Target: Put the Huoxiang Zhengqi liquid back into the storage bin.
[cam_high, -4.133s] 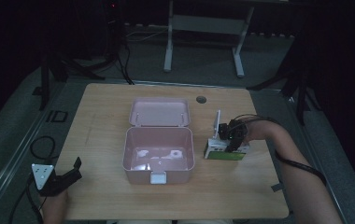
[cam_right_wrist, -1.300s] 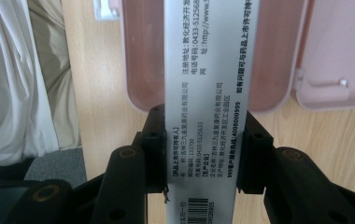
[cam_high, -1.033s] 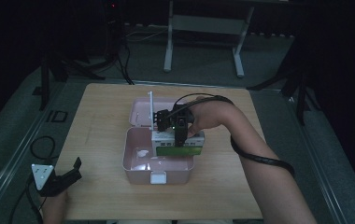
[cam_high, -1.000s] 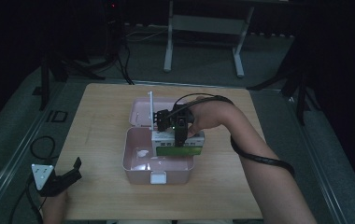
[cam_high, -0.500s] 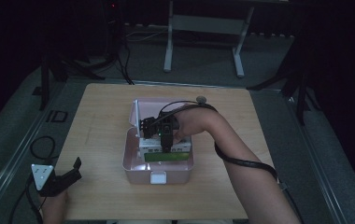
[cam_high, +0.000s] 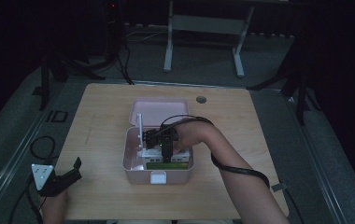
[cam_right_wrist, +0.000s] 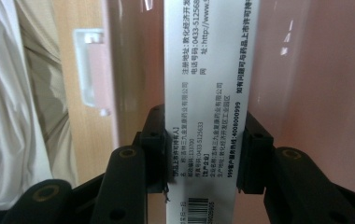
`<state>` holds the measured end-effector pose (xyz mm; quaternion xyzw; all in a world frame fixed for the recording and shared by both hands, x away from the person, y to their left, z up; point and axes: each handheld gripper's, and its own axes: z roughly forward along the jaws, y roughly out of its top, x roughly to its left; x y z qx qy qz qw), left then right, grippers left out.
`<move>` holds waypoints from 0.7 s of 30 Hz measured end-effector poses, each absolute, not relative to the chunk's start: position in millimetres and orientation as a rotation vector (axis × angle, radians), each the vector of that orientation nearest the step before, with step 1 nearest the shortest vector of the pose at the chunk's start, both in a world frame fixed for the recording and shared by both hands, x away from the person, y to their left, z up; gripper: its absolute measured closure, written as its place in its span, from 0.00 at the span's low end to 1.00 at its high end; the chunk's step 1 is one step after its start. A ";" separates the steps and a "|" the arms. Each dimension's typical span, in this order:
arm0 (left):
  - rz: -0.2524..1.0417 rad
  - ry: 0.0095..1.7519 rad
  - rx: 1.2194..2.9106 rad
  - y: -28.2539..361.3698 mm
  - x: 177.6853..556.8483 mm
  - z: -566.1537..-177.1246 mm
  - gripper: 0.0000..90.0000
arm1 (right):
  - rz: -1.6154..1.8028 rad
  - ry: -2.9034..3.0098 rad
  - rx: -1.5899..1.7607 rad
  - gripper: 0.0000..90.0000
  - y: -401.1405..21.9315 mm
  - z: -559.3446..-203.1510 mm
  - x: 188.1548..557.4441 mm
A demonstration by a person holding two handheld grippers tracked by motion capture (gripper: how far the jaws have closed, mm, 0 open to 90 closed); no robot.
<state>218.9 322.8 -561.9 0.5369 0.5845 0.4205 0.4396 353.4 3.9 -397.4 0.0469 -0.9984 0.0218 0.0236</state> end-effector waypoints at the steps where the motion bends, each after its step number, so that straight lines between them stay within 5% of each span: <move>1: 1.045 1.452 1.332 322.7 219.0 -562.0 0.01 | 0.080 -3.088 0.136 0.69 3.9 -404.7 354.2; 21: 1.044 1.449 1.334 322.6 219.0 -562.0 0.01 | 0.088 -3.073 0.157 0.69 0.5 -446.2 356.2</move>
